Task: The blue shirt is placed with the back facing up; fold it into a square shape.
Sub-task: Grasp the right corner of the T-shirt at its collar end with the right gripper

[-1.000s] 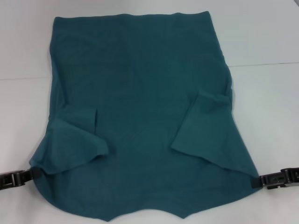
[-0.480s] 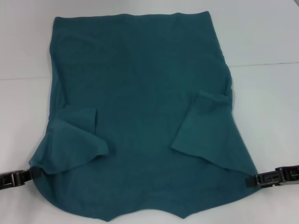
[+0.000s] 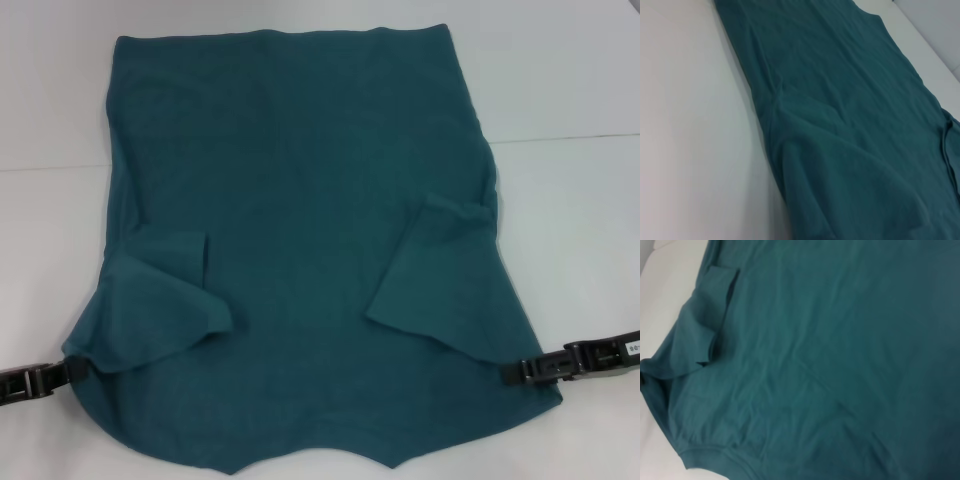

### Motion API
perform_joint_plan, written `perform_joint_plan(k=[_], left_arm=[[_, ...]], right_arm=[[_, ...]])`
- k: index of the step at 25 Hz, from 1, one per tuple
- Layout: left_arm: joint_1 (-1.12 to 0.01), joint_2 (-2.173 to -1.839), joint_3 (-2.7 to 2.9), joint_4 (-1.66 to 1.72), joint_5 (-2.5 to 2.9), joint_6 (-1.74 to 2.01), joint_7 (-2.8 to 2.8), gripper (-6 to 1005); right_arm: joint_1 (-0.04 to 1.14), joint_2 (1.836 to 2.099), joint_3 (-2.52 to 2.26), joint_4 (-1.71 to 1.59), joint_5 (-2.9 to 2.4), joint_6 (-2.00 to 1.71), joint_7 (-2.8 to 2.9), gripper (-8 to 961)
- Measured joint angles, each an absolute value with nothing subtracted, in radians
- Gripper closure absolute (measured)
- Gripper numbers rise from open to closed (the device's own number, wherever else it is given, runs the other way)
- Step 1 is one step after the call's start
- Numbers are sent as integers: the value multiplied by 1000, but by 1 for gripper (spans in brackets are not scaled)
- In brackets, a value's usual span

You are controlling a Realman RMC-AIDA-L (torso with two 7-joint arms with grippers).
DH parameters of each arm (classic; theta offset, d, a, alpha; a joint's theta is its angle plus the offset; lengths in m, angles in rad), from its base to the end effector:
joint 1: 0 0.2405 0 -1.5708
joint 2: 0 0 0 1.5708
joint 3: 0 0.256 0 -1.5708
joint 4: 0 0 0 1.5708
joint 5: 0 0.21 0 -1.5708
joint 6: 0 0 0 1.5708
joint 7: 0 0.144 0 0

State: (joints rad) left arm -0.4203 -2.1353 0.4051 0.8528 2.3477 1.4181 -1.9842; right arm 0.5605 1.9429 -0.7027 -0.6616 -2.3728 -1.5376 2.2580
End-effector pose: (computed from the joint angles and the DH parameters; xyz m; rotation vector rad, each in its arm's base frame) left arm -0.3469 0.3043 0.0326 -2.1469 -1.5243 -0.4825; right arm 0.3199 0.3293 0.0382 -2.3748 1.7636 0.1814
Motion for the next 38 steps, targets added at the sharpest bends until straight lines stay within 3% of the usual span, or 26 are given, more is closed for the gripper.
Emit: perform_joint_plan(k=[12,38], left_arm=[[-423,-2134,400,853,2347,1419,-1979,984],[-428,-2135,400,853,2340,1417,-1977,984]], right_arm=[[563,1954,-599,-744,-2367,-1500,2246,118],[572,2009,-668,-744,-2428,-1327,2245,116]])
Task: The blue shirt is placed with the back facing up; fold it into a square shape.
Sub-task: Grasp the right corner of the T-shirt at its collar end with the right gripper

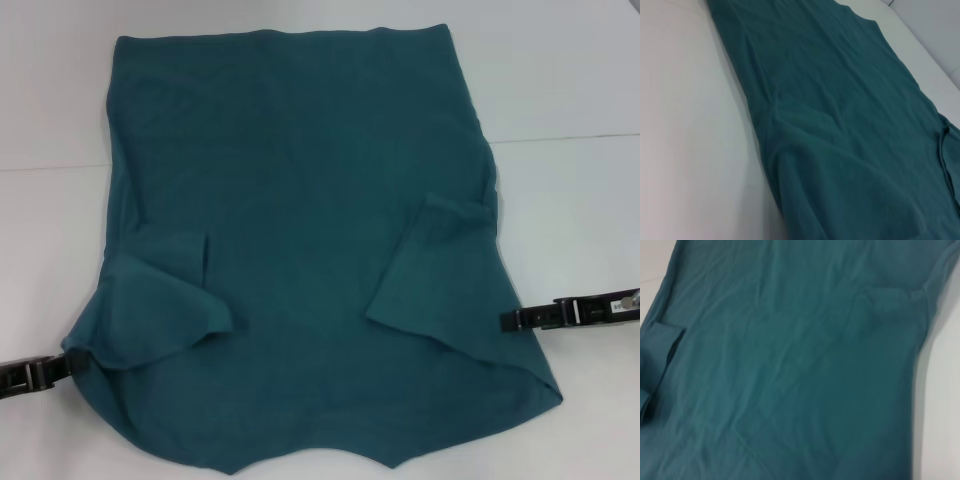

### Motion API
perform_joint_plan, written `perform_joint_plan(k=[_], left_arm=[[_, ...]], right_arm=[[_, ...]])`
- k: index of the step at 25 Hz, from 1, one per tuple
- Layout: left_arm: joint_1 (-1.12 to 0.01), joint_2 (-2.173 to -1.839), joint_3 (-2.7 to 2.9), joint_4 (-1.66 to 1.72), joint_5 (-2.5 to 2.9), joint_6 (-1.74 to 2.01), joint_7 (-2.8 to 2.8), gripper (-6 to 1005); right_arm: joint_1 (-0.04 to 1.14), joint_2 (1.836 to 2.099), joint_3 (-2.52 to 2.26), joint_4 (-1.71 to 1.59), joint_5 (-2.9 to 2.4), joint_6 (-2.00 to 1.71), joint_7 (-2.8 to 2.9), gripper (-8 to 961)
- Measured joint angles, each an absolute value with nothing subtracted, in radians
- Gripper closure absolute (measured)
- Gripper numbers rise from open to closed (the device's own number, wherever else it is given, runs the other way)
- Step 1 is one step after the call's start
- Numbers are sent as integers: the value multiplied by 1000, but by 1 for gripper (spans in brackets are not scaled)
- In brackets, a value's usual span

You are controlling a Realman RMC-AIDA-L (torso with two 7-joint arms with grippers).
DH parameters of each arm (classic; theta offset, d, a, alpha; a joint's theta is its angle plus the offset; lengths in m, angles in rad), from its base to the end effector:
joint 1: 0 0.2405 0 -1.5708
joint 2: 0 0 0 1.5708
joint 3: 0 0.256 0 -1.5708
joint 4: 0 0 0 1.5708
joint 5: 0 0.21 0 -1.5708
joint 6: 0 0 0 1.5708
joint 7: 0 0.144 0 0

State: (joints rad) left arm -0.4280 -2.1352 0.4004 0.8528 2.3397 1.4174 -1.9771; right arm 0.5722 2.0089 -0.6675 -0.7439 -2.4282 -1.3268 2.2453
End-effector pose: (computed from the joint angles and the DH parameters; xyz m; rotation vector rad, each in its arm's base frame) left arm -0.3443 0.3076 0.0337 -2.1503 -1.5073 -0.4962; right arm 0.3226 0.3580 0.0365 -2.2226 1.5832 0.1839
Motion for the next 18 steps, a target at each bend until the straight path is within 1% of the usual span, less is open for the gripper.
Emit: perform_joint_plan(k=[5,18], left_arm=[[-428,-2134,400,853,2337,1417,-1977,984],[-428,-2132,400,853,2335,1417,-1977,984]], right_arm=[[571,2017,-685,-743,-2428,-1314,2245,118],[571,2020,-696,-745,-2428,-1315,2244,117]])
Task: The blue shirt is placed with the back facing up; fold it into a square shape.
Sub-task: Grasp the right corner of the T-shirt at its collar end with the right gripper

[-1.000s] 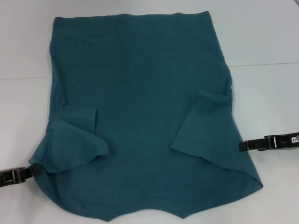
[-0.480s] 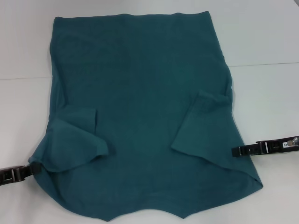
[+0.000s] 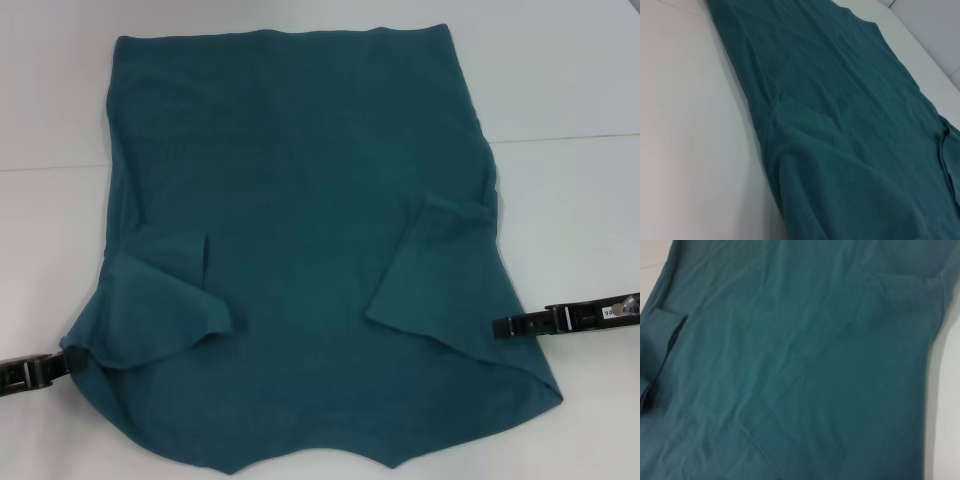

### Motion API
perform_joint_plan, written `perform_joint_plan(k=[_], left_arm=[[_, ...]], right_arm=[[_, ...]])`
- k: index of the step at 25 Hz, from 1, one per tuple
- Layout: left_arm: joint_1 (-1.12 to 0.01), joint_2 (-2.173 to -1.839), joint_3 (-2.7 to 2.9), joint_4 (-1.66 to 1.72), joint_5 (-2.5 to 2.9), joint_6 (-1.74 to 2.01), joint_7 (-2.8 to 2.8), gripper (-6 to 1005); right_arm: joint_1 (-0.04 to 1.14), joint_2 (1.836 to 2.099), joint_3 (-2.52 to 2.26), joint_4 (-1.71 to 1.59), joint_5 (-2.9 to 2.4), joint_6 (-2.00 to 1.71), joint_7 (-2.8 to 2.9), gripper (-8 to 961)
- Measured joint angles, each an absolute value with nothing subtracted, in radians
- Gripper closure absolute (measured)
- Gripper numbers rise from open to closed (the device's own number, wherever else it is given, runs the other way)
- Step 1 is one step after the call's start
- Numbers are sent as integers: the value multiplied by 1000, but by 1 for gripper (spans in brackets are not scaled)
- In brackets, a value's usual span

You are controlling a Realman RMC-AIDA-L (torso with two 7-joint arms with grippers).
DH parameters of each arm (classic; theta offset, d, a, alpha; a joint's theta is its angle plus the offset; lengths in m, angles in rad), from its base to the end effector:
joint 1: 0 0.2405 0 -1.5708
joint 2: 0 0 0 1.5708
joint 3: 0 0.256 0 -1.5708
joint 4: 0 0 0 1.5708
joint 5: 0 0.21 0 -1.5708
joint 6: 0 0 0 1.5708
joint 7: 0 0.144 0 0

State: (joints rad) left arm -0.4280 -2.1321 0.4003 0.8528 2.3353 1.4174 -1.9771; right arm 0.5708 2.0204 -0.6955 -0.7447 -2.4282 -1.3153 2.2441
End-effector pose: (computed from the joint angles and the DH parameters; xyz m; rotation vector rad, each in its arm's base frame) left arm -0.3445 0.3082 0.0353 -2.1477 -1.5038 -0.4996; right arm 0.3204 0.3571 0.0288 -2.2422 1.5729 0.1618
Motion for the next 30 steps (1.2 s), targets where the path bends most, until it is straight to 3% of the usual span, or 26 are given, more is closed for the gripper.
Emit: perform_joint_plan(k=[30], left_arm=[[-430,-2135,399,853,2335,1408,-1977,984]], right_arm=[[568,2036,-696,-746,-2356,-1484,2194,122]])
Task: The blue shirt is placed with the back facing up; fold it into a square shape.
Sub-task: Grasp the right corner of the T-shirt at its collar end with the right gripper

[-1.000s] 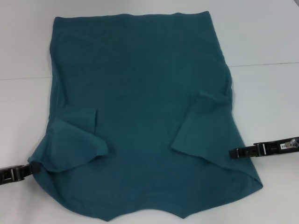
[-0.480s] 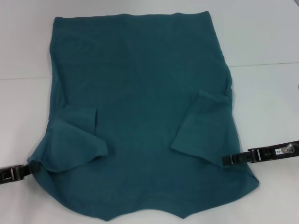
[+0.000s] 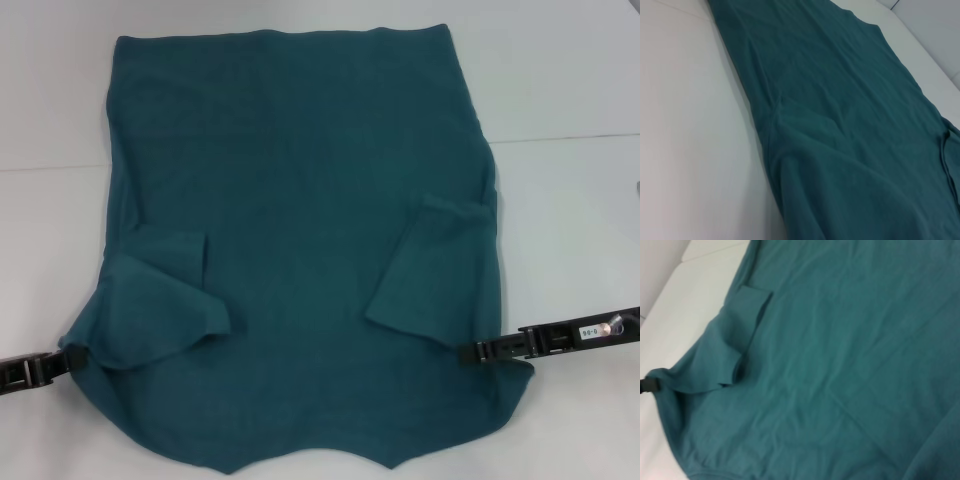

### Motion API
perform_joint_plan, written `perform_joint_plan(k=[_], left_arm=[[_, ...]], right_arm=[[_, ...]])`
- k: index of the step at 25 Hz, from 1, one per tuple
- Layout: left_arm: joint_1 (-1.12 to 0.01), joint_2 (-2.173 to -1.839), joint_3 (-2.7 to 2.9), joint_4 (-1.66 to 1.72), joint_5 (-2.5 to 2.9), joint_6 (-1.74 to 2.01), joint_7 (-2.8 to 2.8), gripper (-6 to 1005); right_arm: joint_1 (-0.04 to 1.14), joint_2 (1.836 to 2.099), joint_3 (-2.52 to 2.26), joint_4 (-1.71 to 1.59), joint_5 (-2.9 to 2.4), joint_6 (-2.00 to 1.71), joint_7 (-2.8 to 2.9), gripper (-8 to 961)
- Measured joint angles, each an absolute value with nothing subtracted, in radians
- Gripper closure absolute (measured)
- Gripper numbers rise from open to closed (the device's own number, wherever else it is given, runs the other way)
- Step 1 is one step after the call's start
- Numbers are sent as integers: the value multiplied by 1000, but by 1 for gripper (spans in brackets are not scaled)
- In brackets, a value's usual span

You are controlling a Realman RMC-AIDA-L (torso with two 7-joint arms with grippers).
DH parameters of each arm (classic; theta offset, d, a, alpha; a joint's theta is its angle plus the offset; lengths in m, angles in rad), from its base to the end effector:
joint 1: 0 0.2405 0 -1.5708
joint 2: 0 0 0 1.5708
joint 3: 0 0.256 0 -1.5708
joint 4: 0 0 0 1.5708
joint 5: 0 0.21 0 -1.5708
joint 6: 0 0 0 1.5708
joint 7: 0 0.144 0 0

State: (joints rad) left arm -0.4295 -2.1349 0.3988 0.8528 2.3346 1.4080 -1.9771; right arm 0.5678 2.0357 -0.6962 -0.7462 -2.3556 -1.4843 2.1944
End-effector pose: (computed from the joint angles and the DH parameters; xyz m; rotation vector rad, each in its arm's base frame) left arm -0.3445 0.3093 0.0348 -2.1396 -1.5021 -0.5006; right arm 0.2972 0.3402 0.0160 -2.4316 1.6059 0.2603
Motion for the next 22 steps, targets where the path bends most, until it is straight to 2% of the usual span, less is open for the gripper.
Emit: perform_joint_plan(k=[10,22], left_arm=[[-429,-2135,399,850,2334,1405,-1976,984],[-430,-2135,402,840,2319,1402,-1975,984]], right_arm=[[564,2042,-701,-741,-2343,-1537,2199,123],[554,2011,-690,-750,-2352,-1538,2230,121]])
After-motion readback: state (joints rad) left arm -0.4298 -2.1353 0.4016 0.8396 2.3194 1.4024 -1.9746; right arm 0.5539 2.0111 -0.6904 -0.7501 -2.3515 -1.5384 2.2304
